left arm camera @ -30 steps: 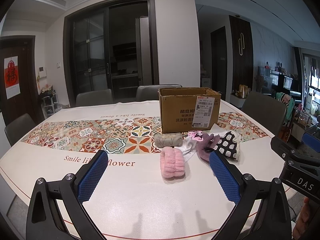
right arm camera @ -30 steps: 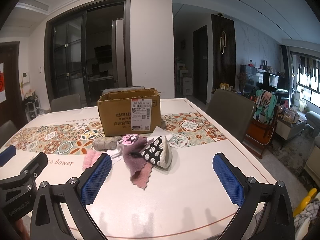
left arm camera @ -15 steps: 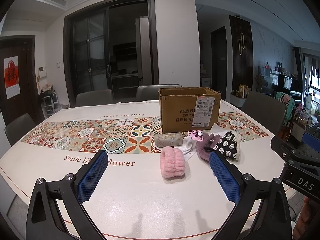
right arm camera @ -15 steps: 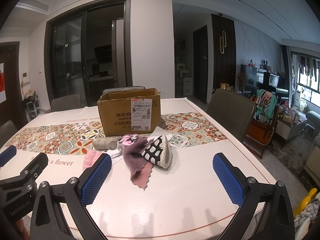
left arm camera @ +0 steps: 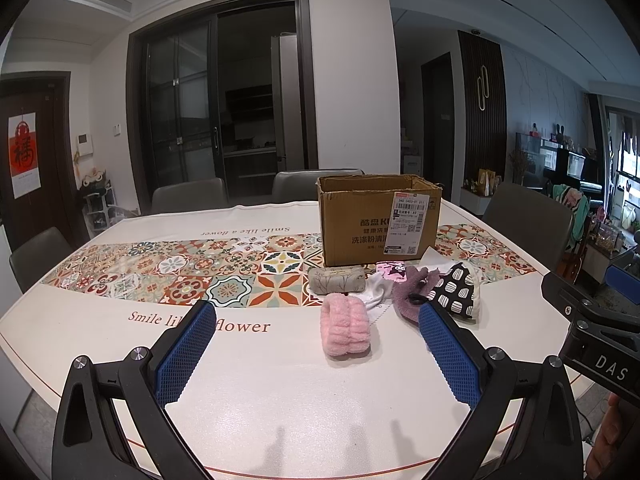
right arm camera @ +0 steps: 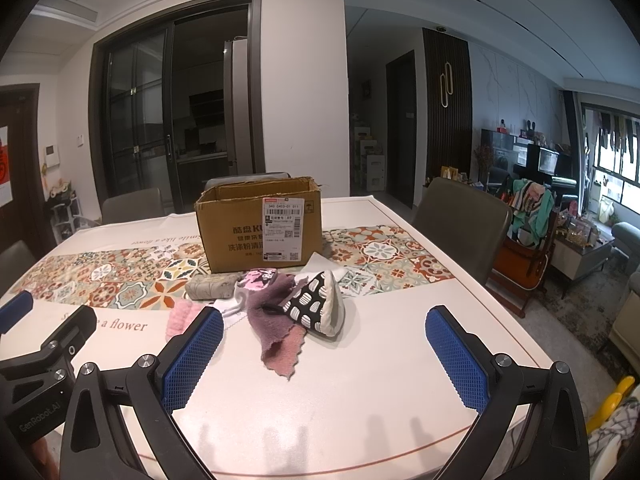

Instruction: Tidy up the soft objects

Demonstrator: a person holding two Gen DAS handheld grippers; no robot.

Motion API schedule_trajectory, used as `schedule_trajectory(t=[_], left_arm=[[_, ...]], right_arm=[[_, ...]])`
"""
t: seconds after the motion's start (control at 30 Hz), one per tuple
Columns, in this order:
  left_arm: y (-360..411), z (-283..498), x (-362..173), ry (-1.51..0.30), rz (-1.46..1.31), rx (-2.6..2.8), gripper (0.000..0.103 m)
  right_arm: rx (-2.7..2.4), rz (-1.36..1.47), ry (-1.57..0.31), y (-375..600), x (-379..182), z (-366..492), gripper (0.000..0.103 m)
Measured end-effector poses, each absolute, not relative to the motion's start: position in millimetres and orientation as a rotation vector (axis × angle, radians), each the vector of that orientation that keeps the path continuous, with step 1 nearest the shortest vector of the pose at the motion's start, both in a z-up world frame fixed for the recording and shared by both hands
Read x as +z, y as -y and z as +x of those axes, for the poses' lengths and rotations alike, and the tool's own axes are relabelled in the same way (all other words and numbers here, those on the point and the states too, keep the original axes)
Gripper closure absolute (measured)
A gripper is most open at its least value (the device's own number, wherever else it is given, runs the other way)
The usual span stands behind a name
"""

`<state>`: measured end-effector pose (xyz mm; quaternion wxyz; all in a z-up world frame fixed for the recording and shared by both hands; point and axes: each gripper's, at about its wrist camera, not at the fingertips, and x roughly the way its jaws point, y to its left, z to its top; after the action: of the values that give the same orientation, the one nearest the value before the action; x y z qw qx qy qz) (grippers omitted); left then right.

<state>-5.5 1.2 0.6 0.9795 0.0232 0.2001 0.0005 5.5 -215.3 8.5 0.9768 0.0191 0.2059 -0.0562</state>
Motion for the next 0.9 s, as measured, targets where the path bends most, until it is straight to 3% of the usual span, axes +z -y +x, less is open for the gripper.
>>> schedule_trajectory(t=[0.9], left_arm=[[3.9, 6.5, -10.6, -0.428, 0.059, -0.002, 0.0]], right_arm=[[-0.09, 0.052, -0.455, 216.5, 1.1, 18.3, 0.0]])
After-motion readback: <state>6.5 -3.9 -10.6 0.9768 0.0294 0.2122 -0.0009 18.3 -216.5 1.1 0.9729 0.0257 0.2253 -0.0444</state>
